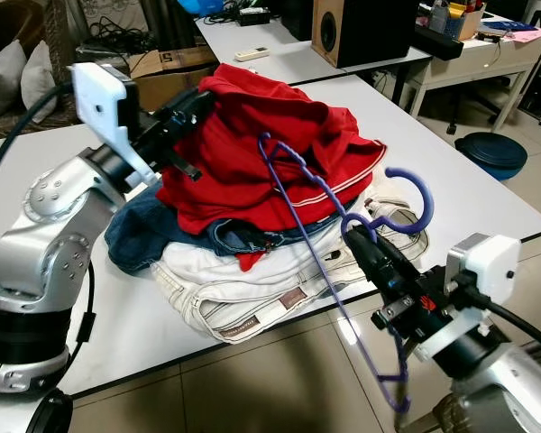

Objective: Hang hanger

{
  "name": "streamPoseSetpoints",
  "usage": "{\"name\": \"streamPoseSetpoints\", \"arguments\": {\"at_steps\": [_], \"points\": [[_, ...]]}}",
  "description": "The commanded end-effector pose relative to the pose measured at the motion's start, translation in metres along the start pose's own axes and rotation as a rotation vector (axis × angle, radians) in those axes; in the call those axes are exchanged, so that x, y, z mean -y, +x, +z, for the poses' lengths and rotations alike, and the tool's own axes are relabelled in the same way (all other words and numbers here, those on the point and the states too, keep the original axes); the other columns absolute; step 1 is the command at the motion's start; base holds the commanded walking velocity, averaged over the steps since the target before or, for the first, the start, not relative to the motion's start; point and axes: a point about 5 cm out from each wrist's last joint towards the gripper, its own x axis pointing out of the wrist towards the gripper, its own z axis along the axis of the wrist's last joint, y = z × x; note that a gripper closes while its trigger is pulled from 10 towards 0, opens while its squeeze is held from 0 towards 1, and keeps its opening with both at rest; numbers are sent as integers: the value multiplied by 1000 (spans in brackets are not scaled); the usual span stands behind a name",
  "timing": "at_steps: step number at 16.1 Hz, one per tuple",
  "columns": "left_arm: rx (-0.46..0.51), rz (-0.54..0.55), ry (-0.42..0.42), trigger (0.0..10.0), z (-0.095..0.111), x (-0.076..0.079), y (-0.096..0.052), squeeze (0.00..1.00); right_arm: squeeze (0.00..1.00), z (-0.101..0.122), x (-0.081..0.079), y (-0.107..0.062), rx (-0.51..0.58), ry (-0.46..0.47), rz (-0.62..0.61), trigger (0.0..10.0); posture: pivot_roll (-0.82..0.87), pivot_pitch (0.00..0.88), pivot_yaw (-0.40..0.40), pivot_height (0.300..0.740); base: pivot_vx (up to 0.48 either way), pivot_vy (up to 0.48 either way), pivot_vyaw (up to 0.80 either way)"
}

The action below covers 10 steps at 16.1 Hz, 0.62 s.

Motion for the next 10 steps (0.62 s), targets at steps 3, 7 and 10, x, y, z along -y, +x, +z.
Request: {"name": "streamPoseSetpoints", "arguments": {"at_steps": [3, 7, 10], "points": [[88, -54, 7, 431, 17, -3, -6, 0, 0, -4, 7, 1, 19, 113, -84, 10000, -97, 1, 78, 740, 0, 0, 0], [66, -145, 0, 1216, 14, 6, -10, 0, 0, 7, 16, 9, 160, 254, -149, 10000, -96, 2, 79, 740, 0, 0, 0], [9, -159, 35, 0, 2, 10, -10, 0, 0, 13, 11, 18, 211, 341, -115, 10000, -97, 2, 77, 740, 0, 0, 0]]}}
